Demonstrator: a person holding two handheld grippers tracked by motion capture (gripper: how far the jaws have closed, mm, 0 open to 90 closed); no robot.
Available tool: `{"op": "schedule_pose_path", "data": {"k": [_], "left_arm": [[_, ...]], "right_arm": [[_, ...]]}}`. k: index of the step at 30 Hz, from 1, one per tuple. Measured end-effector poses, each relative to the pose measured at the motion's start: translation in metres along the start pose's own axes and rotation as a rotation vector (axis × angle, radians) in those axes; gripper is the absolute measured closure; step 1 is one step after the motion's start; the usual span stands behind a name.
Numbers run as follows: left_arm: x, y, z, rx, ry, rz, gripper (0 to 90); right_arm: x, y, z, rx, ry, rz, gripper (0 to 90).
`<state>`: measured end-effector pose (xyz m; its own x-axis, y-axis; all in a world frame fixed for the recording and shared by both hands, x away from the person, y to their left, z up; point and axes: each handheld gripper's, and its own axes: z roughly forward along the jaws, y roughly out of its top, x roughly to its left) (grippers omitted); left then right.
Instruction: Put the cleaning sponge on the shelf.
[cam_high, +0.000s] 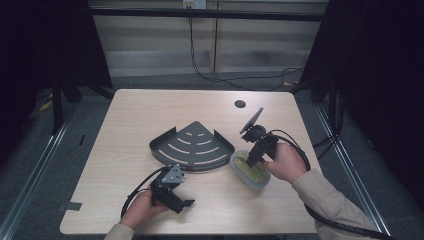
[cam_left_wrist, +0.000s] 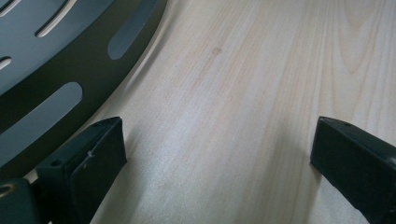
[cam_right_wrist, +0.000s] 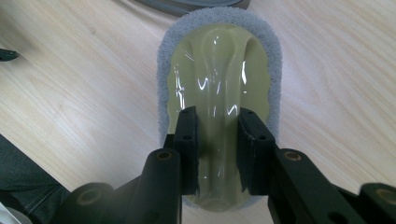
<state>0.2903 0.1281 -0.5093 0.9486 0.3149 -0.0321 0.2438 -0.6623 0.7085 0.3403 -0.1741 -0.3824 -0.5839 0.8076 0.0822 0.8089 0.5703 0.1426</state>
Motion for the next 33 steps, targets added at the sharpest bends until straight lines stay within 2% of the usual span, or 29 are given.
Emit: {"op": "schedule_pose_path", "data": {"k": [17, 29, 33], "left_arm": [[0.0, 0.0, 0.0, 0.001, -0.001, 0.0, 2.8], [0.0, 0.0, 0.0, 0.004, -0.002, 0.0, 2.8], [0.0, 0.0, 0.0, 0.003, -0.004, 0.0, 2.8]], "right_arm": [[-0.003, 0.012, -0.01, 0.013, -0.005, -0.013, 72.0], [0.003, 0.028, -0.024, -0.001, -0.017, -0.024, 72.0], [0.004, 0.033, -0.027, -0.012, -0.007, -0.029, 71.9]]}}
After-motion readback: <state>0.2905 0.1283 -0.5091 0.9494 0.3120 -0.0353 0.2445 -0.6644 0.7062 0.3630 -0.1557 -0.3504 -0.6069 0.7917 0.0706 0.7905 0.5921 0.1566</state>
